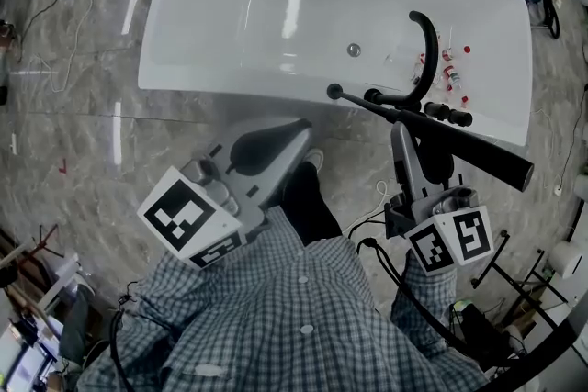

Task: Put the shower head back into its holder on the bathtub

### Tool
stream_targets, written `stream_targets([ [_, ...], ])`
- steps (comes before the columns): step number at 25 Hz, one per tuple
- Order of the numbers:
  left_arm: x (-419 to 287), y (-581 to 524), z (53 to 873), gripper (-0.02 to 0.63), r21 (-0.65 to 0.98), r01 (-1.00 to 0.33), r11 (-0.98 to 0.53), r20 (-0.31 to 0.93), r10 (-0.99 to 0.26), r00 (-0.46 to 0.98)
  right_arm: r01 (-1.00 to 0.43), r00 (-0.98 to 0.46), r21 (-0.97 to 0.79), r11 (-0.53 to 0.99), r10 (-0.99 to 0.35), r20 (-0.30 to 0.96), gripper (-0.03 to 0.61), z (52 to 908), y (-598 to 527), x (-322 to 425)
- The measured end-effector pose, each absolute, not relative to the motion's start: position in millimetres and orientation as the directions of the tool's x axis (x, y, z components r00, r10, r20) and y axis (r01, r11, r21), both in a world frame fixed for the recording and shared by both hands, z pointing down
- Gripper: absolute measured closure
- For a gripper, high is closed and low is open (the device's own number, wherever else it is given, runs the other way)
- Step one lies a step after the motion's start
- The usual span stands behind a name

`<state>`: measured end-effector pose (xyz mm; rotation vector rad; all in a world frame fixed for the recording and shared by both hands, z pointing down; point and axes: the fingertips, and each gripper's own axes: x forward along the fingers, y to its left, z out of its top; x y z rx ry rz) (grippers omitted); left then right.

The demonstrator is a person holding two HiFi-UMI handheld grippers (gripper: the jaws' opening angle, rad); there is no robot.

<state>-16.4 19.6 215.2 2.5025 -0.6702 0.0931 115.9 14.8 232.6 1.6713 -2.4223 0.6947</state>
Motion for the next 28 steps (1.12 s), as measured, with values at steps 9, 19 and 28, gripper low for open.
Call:
stream_targets([
  [9,-19.0,13.3,229.1,0.604,0.491,-0.487,-0.722,0.213,-0.443,0.871,-0.909,-0.386,-0.309,0.28,-0.847,0.366,0.446,249.3,7.6,114.0],
  [19,-19.3,12.6,248.5,0.604,0.505,-0.492,-0.709,0.237,-0.434,0.869,-0.906,-0.394,-0.318,0.281,-0.834,0.387,0.446,272.4,2.1,111.8],
  [28,-22.3,10.0,264.0,0.604,0.507,-0.498,-0.704,0.262,-0.425,0.867,-0.902,-0.401,-0.332,0.277,-0.823,0.402,0.446,291.6,-3.9,108.3],
])
